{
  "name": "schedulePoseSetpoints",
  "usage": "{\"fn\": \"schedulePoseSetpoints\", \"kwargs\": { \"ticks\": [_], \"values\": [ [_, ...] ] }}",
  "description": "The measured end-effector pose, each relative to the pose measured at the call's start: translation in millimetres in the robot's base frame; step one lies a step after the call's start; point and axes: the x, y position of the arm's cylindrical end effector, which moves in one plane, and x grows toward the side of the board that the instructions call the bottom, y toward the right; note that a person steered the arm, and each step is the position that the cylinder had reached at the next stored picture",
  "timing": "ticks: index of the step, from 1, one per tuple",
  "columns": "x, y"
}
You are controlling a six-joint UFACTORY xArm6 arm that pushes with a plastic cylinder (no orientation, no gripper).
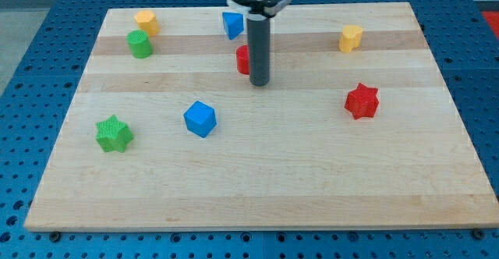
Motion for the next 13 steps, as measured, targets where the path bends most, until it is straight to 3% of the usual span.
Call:
{"fn": "schedulePoseSetpoints", "kwargs": {
  "ticks": [1,4,7,13],
  "values": [
    [-19,13],
    [-129,-4],
    [-175,-30],
    [-123,-81]
  ]
}}
